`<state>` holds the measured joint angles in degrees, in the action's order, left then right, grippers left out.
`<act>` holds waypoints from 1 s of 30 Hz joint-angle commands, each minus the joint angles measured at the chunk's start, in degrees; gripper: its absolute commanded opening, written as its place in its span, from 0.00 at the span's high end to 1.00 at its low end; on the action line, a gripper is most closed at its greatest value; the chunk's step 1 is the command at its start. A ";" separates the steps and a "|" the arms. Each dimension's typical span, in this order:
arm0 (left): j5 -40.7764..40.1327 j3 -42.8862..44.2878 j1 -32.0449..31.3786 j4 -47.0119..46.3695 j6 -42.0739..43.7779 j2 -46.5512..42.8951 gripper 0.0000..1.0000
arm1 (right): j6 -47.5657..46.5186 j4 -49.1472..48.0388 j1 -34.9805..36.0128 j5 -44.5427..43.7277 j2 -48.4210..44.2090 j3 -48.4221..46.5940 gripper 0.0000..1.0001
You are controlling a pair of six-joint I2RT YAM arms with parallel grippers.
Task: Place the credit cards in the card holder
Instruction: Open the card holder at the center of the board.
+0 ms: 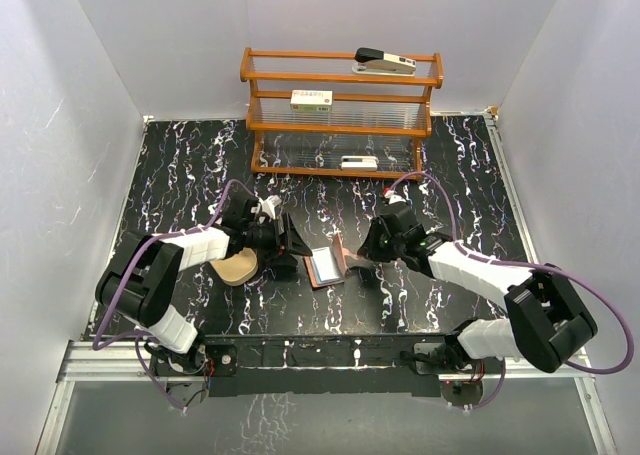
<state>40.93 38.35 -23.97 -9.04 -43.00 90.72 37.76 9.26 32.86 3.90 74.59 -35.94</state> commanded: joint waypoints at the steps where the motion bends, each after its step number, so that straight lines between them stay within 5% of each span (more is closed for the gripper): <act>1: 0.62 -0.81 -0.62 -0.70 -0.44 -0.05 0.35 | -0.54 -0.47 -0.38 -2.67 -2.53 1.37 1.00; 15: 3.68 -2.39 -2.09 -11.83 -5.64 4.88 0.43 | -0.88 -0.98 -0.49 -2.20 -2.40 2.05 1.00; 21: 4.20 -2.95 -2.40 -14.19 -7.04 4.98 0.56 | -1.12 -1.26 -0.45 -3.89 -3.31 3.56 1.00; 30: 6.95 -4.42 -2.44 -20.79 -11.89 4.72 1.00 | -1.41 -0.42 -0.48 -2.45 -3.16 2.93 1.00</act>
<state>44.51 34.46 -26.11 -25.65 -52.80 96.09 37.50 9.72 32.56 1.26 72.58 -32.25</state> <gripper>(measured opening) 0.042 0.035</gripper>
